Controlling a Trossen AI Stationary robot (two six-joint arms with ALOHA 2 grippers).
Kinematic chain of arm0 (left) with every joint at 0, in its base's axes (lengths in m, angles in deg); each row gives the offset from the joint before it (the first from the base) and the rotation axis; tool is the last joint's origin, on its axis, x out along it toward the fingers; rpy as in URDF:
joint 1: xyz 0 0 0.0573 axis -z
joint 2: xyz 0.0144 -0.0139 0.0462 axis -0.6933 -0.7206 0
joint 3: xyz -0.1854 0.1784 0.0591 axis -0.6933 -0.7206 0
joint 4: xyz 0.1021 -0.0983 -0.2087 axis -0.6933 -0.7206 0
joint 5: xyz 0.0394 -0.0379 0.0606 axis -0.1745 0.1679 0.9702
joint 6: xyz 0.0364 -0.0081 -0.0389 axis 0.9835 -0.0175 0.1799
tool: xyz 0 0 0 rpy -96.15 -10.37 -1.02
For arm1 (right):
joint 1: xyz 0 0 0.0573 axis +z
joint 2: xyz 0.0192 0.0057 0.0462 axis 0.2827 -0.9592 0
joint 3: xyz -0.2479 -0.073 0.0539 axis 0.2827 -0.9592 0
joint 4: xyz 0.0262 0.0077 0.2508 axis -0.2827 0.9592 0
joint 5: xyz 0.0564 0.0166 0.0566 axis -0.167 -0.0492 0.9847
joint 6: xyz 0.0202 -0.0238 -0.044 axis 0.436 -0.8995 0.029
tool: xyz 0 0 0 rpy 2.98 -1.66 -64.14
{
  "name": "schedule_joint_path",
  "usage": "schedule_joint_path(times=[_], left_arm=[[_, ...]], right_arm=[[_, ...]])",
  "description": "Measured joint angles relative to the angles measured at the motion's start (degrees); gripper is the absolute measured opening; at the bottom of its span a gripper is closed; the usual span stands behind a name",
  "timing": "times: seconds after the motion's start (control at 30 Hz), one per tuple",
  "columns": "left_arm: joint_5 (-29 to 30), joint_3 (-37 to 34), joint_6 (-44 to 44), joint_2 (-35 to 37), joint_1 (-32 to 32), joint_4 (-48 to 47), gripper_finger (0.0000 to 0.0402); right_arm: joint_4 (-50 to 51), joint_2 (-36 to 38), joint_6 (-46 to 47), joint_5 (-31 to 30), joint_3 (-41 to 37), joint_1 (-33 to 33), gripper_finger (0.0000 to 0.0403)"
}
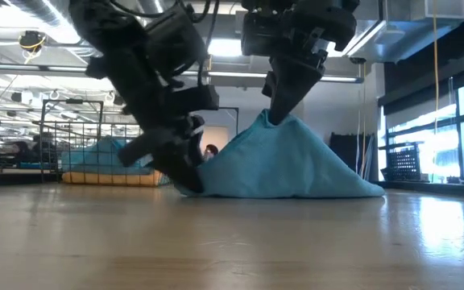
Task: Fold microfiber towels
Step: Fold the light blue microfiber cloth
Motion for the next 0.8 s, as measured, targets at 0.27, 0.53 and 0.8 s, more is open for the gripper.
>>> schedule_joint_path(times=[0.27,0.53,0.8], left_arm=[[-3.83,10.18,0.11,0.28,-1.43,-9.33,0.0011],[-9.68,15.67,0.27,0.46,-3.89,-17.07,0.0002],[-18.55,11.62,-15.15,0.47,-1.45,-22.7,0.0]], right_arm=[[3.29,0.69,3.56,-3.81,0.02,-0.48,0.0005],[8.52,5.12,9.75,-8.37,-3.09,-0.66,0.0005],[-10.31,12.39,20.61,-2.0,-21.93,1.55,0.0006]])
